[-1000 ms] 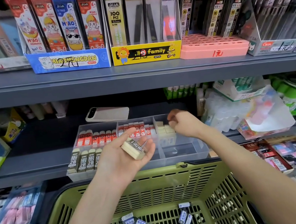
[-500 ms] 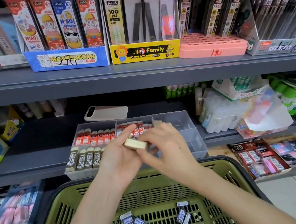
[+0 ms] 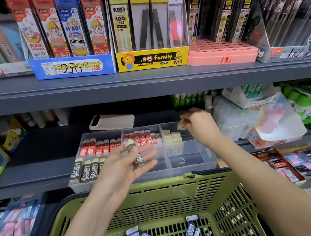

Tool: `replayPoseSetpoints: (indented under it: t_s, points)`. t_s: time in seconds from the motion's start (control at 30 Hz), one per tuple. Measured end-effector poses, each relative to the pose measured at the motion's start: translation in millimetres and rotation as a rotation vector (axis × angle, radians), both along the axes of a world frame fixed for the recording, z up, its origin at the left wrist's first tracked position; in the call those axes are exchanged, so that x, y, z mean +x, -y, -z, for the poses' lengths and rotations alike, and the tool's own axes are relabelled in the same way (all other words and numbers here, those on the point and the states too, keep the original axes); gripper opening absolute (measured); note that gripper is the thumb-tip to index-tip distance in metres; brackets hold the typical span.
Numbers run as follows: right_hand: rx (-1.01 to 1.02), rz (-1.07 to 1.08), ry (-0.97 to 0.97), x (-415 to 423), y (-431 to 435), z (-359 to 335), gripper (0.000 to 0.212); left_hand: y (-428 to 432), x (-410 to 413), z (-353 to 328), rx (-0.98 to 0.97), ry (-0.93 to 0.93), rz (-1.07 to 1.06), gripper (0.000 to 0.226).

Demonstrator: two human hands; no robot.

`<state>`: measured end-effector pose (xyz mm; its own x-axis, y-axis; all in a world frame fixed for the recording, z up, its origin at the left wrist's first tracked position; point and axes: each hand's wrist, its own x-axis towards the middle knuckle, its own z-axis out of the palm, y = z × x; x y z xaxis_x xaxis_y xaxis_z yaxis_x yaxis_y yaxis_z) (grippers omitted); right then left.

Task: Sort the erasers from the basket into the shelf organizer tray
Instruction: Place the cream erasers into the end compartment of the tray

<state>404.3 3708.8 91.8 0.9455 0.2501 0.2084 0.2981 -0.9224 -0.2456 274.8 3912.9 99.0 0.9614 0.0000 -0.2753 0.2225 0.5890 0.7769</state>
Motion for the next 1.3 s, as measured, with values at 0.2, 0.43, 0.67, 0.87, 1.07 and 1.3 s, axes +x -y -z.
replayPoseSetpoints:
  t_s: [0.2,0.43,0.67,0.87,1.07,1.3]
  points:
    - [0.043,-0.056,-0.193,10.3,-22.1,18.1,0.022,-4.1,-1.5,11.1,0.171,0.01,-0.014,0.025]
    - [-0.004,-0.067,-0.139,-7.2,-13.8,9.4,0.03,-8.1,-10.2,13.6,0.384,0.066,-0.034,0.027]
    - [0.885,-0.319,-0.404,-99.7,-64.9,-13.8,0.007,-10.6,-33.7,10.5,0.83,0.271,-0.205,0.026]
    - [1.148,-0.243,-0.592,-117.3,-112.5,-6.2,0.007,-44.3,-52.6,16.7,1.168,0.302,-0.283,0.029]
    - [1.03,-0.106,-0.627,-91.9,-173.8,-10.1,0.011,-99.4,-62.9,33.7,1.452,0.144,-0.373,0.044]
    - [0.601,-0.12,-0.489,-86.5,-210.4,2.3,0.019,-106.2,-65.4,43.4,1.496,0.192,-0.303,0.046]
